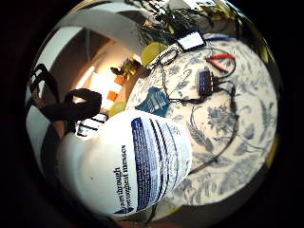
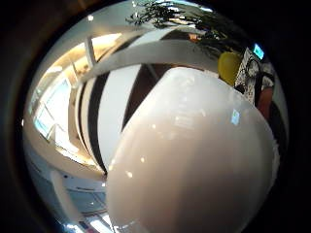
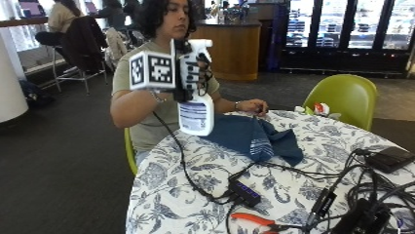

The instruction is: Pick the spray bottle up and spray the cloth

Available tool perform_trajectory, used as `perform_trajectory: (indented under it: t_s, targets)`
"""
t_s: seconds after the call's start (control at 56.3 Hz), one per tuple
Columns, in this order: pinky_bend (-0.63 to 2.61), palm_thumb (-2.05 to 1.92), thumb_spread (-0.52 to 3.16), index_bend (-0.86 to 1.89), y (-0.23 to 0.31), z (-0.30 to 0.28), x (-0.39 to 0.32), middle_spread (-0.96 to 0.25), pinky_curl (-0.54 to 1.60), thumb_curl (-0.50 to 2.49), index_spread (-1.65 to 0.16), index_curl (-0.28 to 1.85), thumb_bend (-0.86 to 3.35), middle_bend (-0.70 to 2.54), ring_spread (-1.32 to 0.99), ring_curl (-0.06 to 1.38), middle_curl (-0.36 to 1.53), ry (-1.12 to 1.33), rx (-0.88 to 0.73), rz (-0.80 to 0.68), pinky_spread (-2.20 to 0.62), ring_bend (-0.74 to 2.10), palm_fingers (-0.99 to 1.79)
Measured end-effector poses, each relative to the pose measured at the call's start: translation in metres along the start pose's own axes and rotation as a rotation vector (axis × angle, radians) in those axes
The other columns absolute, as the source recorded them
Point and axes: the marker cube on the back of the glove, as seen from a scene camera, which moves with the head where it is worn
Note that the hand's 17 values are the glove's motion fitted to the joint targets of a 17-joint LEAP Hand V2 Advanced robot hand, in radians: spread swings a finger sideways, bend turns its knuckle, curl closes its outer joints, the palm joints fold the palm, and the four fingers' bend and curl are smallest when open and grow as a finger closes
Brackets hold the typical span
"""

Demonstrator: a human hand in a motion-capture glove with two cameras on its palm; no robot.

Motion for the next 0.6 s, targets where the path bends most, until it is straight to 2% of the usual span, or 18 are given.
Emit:
perform_trajectory:
  t_s: [0.124,0.284,0.479,0.603]
  targets:
    - [0.38,1.00,0.48,0.37,0.005,0.011,-0.054,-0.19,0.41,0.64,-0.26,0.50,-0.02,0.65,-0.18,0.48,0.55,0.220,-0.195,0.008,-0.20,0.67,1.37]
    - [0.42,0.99,0.46,0.37,0.000,0.035,-0.079,-0.19,0.43,0.69,-0.26,0.53,-0.02,0.66,-0.18,0.49,0.56,0.416,-0.463,0.163,-0.21,0.69,1.36]
    - [0.43,0.99,0.45,0.36,0.014,0.089,-0.038,-0.19,0.43,0.74,-0.26,0.56,-0.02,0.67,-0.18,0.50,0.57,0.764,-0.795,0.434,-0.21,0.70,1.34]
    - [0.44,0.99,0.45,0.36,0.036,0.120,0.008,-0.20,0.43,0.76,-0.26,0.57,-0.02,0.68,-0.18,0.50,0.57,0.981,-0.929,0.552,-0.20,0.70,1.34]
